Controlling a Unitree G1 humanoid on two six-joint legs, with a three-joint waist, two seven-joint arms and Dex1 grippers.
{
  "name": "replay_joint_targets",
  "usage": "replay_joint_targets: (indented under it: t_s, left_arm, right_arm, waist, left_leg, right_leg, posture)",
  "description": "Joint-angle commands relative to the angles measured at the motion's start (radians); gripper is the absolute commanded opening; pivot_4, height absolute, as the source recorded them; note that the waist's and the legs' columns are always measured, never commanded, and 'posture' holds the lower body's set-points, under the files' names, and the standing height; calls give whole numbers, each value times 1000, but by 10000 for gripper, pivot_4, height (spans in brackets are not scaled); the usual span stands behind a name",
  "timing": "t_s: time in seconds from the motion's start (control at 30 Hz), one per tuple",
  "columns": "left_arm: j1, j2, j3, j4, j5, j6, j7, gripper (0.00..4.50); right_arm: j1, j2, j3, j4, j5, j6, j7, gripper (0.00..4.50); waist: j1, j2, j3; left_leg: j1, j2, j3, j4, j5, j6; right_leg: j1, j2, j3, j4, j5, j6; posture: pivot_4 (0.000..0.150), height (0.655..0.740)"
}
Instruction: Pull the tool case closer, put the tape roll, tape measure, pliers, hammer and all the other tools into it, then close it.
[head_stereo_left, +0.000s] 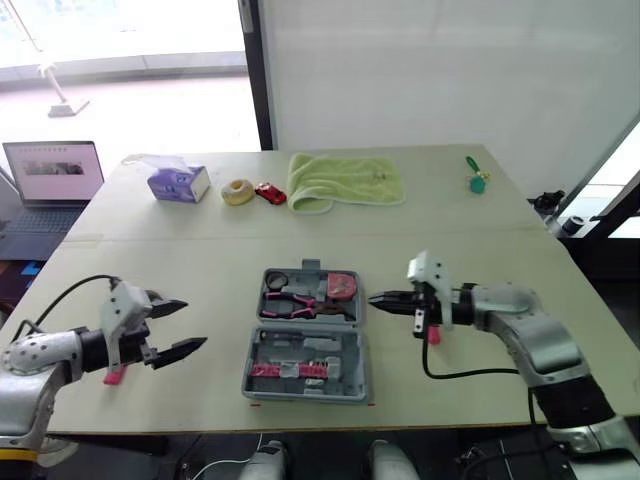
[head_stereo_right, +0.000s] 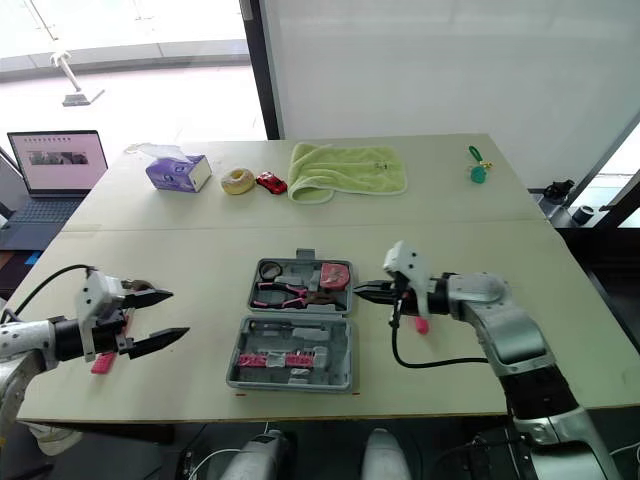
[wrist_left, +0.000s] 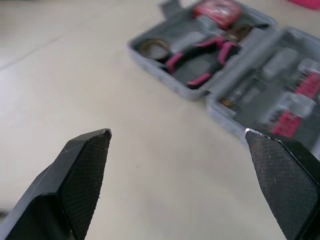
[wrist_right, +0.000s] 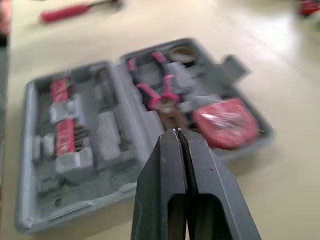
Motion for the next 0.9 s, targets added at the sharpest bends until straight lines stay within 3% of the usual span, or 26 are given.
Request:
replay_joint_targets:
  t_s: [0.03,0.23,0.4,0.6,0.8,0.9]
  left_arm:
    - [22,18,144,172,-8,-98,27,45000]
    - [61,43,288,470,5,-276,79,45000]
    - [96,37,341,590,19,-422,136,45000]
    - [147,-13,376,493,-45,-377,165,45000]
    - [349,-153,429,173,-129,-240,253,45000]
    - [481,-262,442,-33,-179,-163,316,45000]
  right_arm:
    - [141,-31,-214,47,51,-113,-12,14064]
    - [332,-1,-463,199,88,-279,-75,44402]
    - [387,1,-547,340,106,-345,-113,44402]
    - [321,-25,-390,326,38,-413,-51,44402]
    - [107,-63,-194,122,136,-130,27,44402]
    - [-117,-88,-14,31,196,81,128,44402]
  waist:
    - [1,0,0]
    - [-7,0,0]
    - [-4,-1,0]
    - [-10,0,-1]
    - [-31,1,-1]
    - [-32,0,-1]
  left_leg:
    - [0,0,0,0,0,0]
    - [1,1,2,0,0,0]
    - [1,1,3,0,0,0]
    - [2,5,2,0,0,0]
    - [2,7,3,0,0,0]
    - [1,8,1,1,0,0]
  right_leg:
    - [0,0,0,0,0,0]
    - [1,0,0,0,0,0]
    - [1,-1,0,-1,-2,-3]
    - [1,-1,1,-1,-2,-3]
    - [0,-1,3,-1,0,0]
    - [0,0,2,-1,-2,-3]
  posture:
    - [1500,7400]
    - [1500,7400]
    - [1500,7400]
    - [1500,7400]
    - [1500,7400]
    - [1500,7400]
